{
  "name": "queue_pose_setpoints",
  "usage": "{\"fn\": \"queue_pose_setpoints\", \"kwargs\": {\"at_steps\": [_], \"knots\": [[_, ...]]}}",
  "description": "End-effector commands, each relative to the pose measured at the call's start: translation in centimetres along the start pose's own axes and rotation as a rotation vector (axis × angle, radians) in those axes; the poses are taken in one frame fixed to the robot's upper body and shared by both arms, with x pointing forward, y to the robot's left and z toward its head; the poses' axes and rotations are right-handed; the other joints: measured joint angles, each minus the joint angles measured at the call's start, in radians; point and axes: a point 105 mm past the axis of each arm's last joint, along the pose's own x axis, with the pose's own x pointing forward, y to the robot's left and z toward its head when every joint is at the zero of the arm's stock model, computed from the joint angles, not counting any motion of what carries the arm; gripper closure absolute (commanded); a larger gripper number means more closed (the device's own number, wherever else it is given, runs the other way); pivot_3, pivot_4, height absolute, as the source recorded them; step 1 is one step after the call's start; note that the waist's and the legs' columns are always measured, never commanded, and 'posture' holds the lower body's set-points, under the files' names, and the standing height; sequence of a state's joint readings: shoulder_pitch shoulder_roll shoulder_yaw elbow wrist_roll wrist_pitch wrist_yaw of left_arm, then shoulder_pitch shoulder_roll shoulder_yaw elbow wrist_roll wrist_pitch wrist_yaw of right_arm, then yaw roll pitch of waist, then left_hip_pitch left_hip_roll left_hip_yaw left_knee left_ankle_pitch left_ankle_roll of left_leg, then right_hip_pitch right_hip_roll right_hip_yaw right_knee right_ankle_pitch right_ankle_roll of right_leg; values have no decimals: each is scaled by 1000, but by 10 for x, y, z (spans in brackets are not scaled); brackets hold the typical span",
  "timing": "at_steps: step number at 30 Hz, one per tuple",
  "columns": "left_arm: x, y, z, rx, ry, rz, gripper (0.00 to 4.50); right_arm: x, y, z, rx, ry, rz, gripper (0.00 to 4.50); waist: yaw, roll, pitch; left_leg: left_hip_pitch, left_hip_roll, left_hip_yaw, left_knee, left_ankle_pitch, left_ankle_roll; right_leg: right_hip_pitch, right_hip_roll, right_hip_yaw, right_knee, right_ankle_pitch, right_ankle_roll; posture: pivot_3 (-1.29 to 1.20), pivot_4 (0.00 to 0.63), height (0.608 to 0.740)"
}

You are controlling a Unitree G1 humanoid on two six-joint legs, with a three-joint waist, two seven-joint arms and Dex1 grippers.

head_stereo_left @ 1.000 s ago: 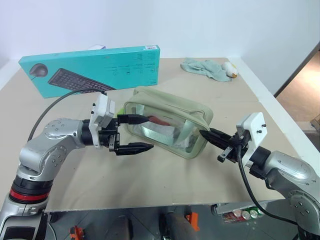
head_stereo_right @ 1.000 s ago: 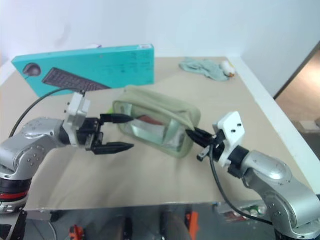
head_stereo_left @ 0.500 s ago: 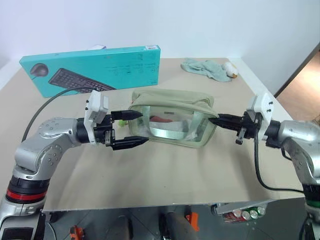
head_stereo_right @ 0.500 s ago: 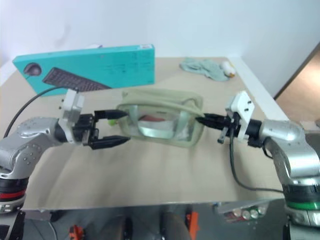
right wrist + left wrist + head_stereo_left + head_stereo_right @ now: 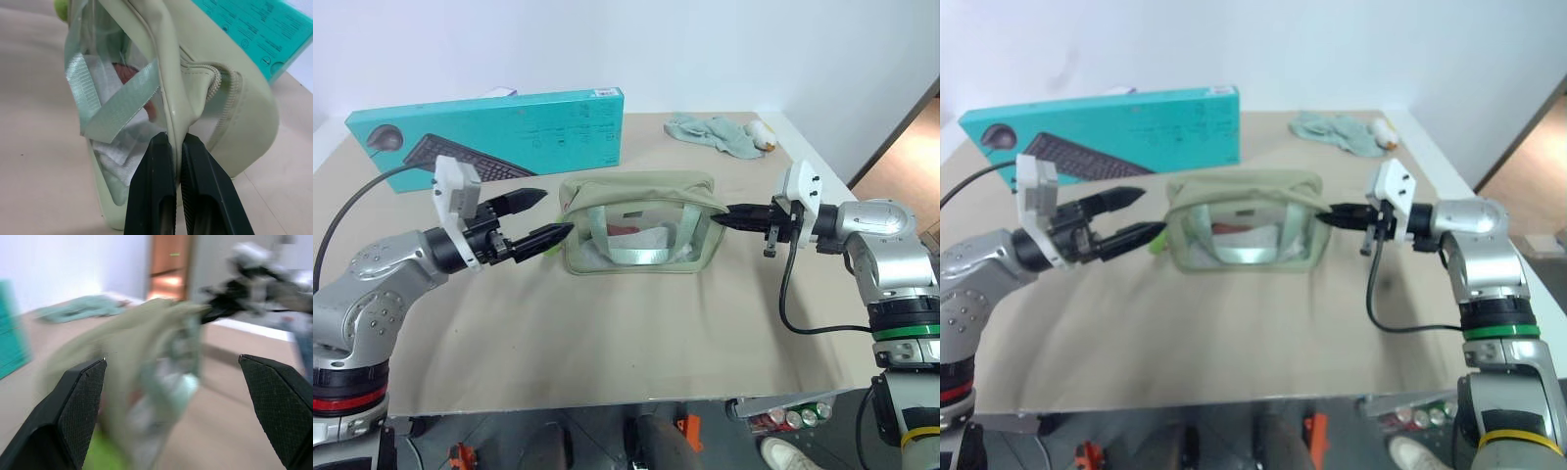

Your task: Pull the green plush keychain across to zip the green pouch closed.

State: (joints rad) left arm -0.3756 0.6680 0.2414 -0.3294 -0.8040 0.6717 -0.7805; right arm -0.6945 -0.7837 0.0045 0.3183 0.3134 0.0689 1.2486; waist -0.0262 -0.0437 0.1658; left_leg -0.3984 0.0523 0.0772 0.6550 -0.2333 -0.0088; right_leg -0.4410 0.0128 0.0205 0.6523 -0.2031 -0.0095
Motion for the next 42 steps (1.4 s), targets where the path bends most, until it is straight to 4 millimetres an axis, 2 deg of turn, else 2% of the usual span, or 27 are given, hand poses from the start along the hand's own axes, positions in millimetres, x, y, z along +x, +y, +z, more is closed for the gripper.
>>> {"fn": "queue_pose_setpoints", "kwargs": {"at_steps": [1, 5, 11, 17, 28, 39, 42], "knots": [[-13, 14, 1, 36, -1, 110, 0, 2, 9, 12, -29, -42, 6, 4463, 0, 0, 0, 0, 0, 0, 0, 0, 0, 0, 0, 0, 0, 0, 0, 0, 150, 740], [-24, 19, -25, -6, 50, 175, 0, 1, 14, 15, -21, -47, -5, 4463, -4, 0, 0, 2, 1, 2, 0, 0, 0, 0, 0, 1, 1, 1, -1, 0, 150, 740], [-15, 32, -42, 23, 70, 223, 0, -2, 11, 19, -31, -42, -33, 4463, -3, 0, 0, 4, 2, 1, 0, 1, -1, 1, 2, 0, 2, 2, -4, 0, 150, 740], [-3, 36, -48, 25, 72, 208, 0, -6, 12, 21, -37, -35, -45, 4463, -3, 0, 0, 3, 2, 2, 0, 2, 0, 0, 2, 1, 2, 3, -3, 0, 150, 740], [1, 55, -57, 47, 83, 244, 0, -11, 13, 20, -32, -19, -67, 4463, 0, 0, 0, 3, 0, 2, -1, 2, 0, 0, 1, 1, 2, 2, -3, 0, 150, 740], [16, 48, -63, 71, 72, 181, 0, -13, 13, 19, -32, -4, -73, 4463, 4, 0, 0, 2, -1, 2, -1, 2, 0, 0, -1, 1, 1, 2, -1, 0, 150, 740], [20, 48, -63, 78, 63, 174, 711, -14, 13, 18, -33, -1, -75, 4500, 4, 0, 0, 2, -1, 1, 0, 2, 0, 0, 0, 0, 2, 2, -1, 0, 150, 740]]}}
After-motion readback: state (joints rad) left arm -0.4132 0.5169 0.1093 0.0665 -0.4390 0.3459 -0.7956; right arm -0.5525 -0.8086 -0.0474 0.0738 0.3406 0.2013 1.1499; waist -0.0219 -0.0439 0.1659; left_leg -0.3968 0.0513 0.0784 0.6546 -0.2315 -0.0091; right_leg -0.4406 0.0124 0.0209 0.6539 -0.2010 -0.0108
